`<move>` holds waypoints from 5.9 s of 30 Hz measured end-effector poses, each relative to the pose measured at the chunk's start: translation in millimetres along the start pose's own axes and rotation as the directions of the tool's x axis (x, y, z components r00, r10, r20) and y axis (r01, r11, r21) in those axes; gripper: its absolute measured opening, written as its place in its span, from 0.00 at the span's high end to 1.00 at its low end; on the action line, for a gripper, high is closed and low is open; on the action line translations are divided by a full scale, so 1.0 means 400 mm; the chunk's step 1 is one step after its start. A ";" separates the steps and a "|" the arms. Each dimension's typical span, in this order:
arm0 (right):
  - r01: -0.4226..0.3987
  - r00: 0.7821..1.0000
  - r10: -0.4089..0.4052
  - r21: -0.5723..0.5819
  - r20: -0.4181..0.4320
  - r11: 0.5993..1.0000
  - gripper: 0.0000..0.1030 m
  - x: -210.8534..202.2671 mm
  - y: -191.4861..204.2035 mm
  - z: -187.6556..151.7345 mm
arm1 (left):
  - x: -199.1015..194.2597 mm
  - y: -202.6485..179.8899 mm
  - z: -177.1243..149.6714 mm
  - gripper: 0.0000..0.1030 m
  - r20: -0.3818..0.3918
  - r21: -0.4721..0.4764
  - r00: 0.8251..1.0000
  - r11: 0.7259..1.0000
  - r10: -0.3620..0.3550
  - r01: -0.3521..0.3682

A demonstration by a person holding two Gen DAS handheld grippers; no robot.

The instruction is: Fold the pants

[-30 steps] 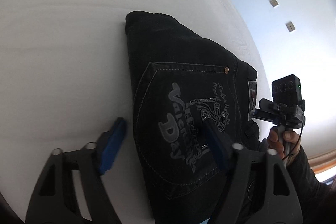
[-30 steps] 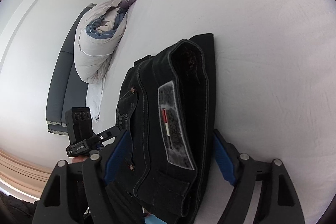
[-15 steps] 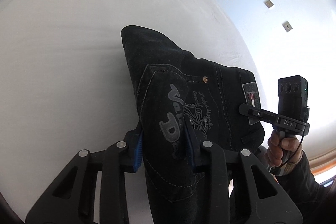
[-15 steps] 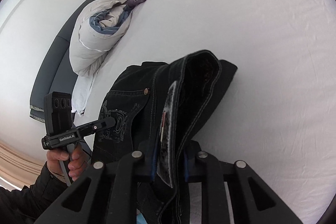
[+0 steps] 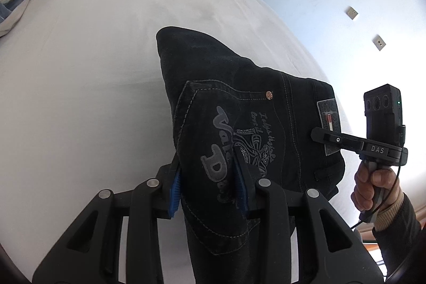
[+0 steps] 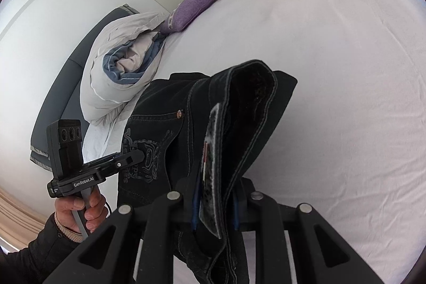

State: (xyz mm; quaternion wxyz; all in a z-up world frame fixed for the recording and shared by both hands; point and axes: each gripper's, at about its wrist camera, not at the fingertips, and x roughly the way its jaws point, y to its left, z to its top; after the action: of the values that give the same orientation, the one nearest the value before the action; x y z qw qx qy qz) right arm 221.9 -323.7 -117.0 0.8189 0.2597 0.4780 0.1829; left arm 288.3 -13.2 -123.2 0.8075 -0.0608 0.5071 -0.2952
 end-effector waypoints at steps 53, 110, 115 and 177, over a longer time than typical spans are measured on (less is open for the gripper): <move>0.628 0.684 -0.531 -0.033 0.499 0.778 0.00 -0.507 0.645 -0.508 | -0.627 -0.430 -0.519 0.00 0.300 -0.089 0.825 0.875 0.479 -0.476; 0.655 0.708 -0.595 -0.040 0.381 0.754 0.00 -0.412 0.575 -0.502 | -0.534 -0.398 -0.510 0.00 0.228 -0.090 0.835 0.865 0.501 -0.494; 0.653 0.711 -0.594 -0.041 0.378 0.756 0.00 -0.408 0.571 -0.505 | -0.532 -0.397 -0.514 0.00 0.225 -0.089 0.835 0.864 0.502 -0.495; 0.644 0.724 -0.588 -0.049 0.360 0.763 0.00 -0.382 0.560 -0.524 | -0.512 -0.389 -0.544 0.00 0.205 -0.090 0.839 0.863 0.504 -0.497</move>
State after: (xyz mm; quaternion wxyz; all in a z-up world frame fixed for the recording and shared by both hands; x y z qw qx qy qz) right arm -46.2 -176.3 37.0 0.9186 0.0408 0.3785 -0.1057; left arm -26.2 13.4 -5.0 0.9066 0.0279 0.4171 -0.0570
